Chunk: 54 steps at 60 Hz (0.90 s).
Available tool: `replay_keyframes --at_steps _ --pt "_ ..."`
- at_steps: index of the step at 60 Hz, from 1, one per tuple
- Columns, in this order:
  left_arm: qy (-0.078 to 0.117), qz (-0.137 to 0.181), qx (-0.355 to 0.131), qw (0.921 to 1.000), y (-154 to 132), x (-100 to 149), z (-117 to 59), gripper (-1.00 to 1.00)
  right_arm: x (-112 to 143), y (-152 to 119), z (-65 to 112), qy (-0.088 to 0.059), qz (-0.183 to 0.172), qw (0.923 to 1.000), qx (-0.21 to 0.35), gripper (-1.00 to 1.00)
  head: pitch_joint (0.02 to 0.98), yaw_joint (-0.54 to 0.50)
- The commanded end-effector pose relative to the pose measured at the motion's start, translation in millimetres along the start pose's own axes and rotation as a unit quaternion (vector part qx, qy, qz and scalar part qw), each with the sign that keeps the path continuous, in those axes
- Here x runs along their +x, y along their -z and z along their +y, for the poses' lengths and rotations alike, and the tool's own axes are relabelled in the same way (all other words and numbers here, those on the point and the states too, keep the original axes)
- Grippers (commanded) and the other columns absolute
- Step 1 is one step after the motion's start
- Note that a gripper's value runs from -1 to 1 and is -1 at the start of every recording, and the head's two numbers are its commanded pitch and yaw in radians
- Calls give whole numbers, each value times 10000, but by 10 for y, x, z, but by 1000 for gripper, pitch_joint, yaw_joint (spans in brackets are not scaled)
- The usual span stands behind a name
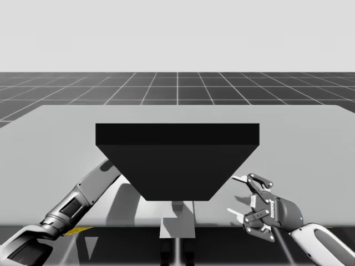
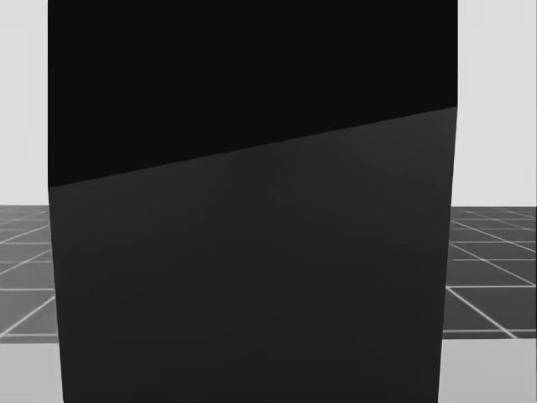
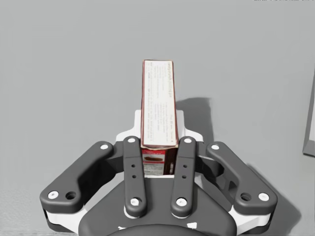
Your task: Reach around the screen and pick up the object behind it.
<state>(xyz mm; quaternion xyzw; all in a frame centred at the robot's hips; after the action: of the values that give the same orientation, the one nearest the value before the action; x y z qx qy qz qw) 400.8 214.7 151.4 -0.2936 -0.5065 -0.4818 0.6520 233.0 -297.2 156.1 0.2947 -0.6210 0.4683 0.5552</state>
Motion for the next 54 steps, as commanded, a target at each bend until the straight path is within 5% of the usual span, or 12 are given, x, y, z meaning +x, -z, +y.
replay_keyframes --at_steps 1,29,54 --pt "-201 71 -679 9975 -128 -5 -63 1000 65 -13 -8 -9 -719 9974 -19 -1000 135 -29" --pt "32 93 234 9997 -1168 62 44 1000 80 -12 -21 -63 -726 9973 -24 -1000 127 -28" --pt "872 -335 1140 9891 -1878 840 -11 1000 101 -9 -20 -109 -755 9971 -43 -1000 119 -20"
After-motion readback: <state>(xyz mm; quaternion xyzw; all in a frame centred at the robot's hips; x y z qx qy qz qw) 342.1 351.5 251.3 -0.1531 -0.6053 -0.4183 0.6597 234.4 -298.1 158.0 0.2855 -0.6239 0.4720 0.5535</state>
